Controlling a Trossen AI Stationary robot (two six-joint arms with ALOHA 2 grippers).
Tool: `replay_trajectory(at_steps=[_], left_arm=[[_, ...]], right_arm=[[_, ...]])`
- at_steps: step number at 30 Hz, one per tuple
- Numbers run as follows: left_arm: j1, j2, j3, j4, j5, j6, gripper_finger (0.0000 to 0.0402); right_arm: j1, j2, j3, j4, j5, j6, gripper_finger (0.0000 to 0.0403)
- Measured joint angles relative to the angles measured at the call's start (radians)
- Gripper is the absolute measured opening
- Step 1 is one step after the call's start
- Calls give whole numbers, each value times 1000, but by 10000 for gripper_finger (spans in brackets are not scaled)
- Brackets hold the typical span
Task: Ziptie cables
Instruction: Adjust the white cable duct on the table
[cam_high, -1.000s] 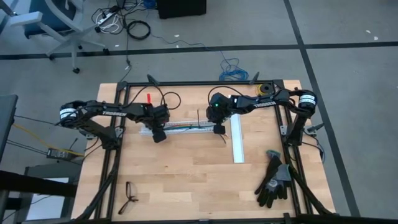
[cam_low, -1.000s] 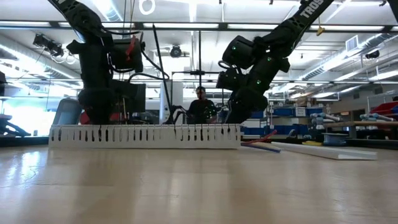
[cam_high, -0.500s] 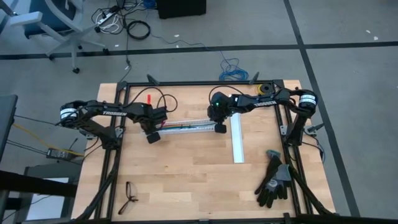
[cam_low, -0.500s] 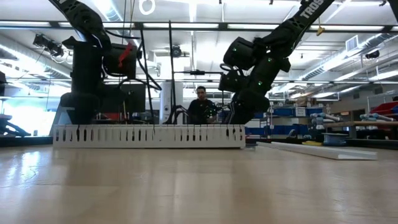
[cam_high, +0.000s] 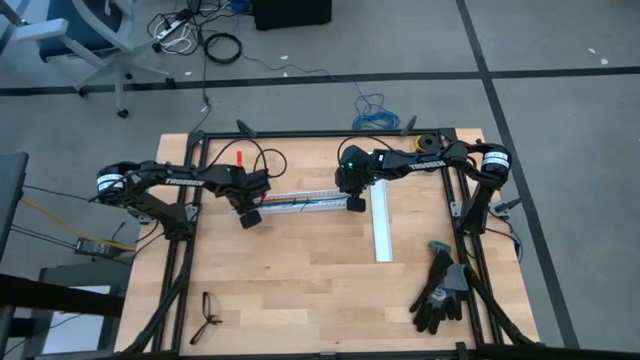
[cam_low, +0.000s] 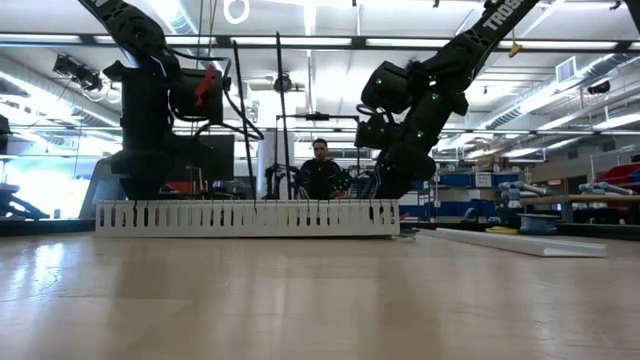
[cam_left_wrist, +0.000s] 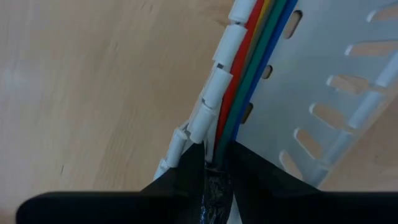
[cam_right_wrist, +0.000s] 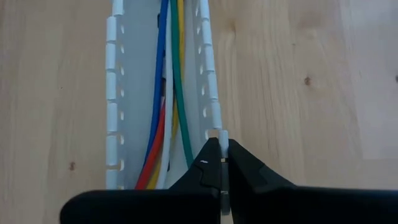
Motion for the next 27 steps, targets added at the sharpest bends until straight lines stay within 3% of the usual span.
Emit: replay_trajectory(at_steps=[15,27], left_arm=[[-1,-15,1,0,16,-29,141],[-1,-164,3,-7,12,-75,142]], right_arm=[[1,1,0,-5,-6,0,0],[2,2,0,3,-9,14,0]])
